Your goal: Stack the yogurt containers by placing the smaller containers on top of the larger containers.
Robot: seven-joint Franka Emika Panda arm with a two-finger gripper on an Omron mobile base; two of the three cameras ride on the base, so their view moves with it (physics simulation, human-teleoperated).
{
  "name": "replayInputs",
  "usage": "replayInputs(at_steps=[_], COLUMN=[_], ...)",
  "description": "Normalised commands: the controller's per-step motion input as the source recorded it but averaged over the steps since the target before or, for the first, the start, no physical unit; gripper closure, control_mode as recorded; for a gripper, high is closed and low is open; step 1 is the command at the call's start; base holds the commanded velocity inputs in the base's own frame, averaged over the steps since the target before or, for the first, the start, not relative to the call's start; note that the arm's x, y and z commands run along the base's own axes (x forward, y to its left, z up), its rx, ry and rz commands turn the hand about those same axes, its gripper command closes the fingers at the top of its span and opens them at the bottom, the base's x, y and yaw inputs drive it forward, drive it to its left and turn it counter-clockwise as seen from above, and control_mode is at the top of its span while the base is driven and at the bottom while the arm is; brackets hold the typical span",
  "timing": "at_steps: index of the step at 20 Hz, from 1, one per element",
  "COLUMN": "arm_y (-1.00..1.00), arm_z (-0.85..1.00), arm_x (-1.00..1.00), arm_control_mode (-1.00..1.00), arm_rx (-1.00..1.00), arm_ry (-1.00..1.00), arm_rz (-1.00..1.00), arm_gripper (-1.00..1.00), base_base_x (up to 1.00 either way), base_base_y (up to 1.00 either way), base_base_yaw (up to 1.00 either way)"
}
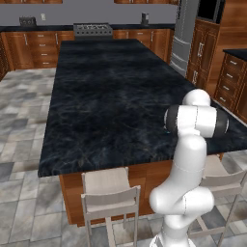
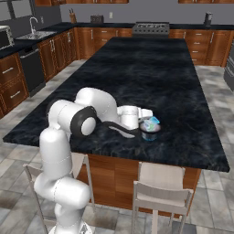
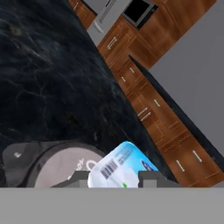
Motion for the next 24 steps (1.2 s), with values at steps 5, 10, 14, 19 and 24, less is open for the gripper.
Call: replayInputs(at_steps=[5,10,14,19,24], arm_y=[0.03,0.01,0.00,0.04,0.12], arm_z=[-0.08,-0.01,0.00,0.00,0.10], arm_x=[0.01,0.00,-0.05,-0.11,-0.23], arm_control_mode=[-1.00,-1.00,-1.00,-1.00,-1.00], arm_rx=[0.00,0.00,0.00,0.00,0.00], arm_ry=[-0.01,0.00,0.00,0.00,0.00], arm_rz=[0.00,0.00,0.00,0.00,-0.01], arm_gripper=[1.00,-1.00,-1.00,-1.00,-1.00], base_base_x=[0.00,0.00,0.00,0.00,0.00], base_base_y=[0.00,0.00,0.00,0.00,0.00], base_base_yaw=[0.00,0.00,0.00,0.00,0.00])
